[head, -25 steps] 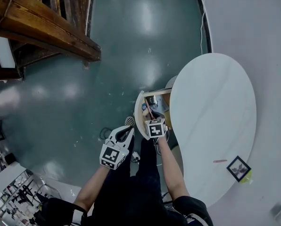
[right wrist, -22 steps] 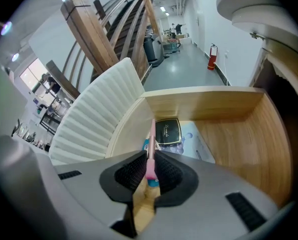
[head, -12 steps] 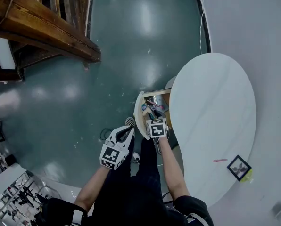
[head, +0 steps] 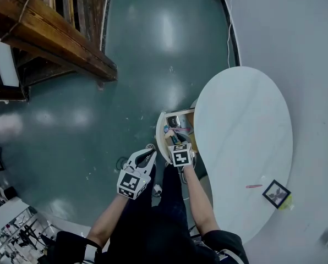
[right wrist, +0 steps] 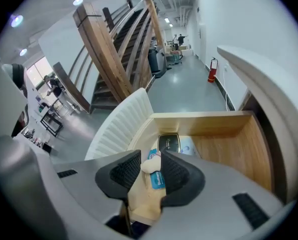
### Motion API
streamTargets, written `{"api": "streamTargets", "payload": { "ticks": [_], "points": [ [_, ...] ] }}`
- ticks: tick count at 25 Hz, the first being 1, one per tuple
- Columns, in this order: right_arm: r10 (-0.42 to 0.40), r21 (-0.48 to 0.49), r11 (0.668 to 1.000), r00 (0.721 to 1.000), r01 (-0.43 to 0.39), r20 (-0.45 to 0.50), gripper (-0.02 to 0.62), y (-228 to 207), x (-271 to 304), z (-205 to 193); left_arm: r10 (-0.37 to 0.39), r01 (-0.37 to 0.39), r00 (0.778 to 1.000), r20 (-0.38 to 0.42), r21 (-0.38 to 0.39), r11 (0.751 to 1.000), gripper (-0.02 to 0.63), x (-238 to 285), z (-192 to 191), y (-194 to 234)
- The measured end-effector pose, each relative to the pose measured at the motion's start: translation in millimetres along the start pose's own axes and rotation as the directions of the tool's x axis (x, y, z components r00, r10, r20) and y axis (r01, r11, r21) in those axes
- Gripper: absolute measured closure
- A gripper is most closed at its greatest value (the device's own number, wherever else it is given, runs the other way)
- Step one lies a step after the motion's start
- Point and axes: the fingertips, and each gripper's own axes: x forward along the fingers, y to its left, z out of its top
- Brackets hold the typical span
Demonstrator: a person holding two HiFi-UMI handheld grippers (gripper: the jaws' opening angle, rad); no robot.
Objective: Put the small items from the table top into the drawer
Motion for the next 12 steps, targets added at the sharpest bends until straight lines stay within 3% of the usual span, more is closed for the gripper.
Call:
{"api": "streamTargets", "payload": {
  "ticks": [2, 5, 12],
  "points": [
    [-0.008, -0.005, 1.0, 1.0, 0.009, 0.024, 0.46, 6, -13, 7, -0.005, 0.005, 1.0, 0.01, 0.011, 1.0, 0.584, -9, 7, 0],
    [-0.034, -0.005, 0.999, 0.997, 0.035, 0.074, 0.517, 12, -38, 21, -0.009, 0.008, 0.999, 0.035, 0.033, 0.999, 0.584, -21, 24, -1],
    [-0.09, 0.001, 0.996, 0.974, 0.092, 0.209, 0.551, 14, -106, 50, -0.036, 0.026, 0.995, 0.096, 0.099, 0.995, 0.584, -43, 59, -20]
  ]
}}
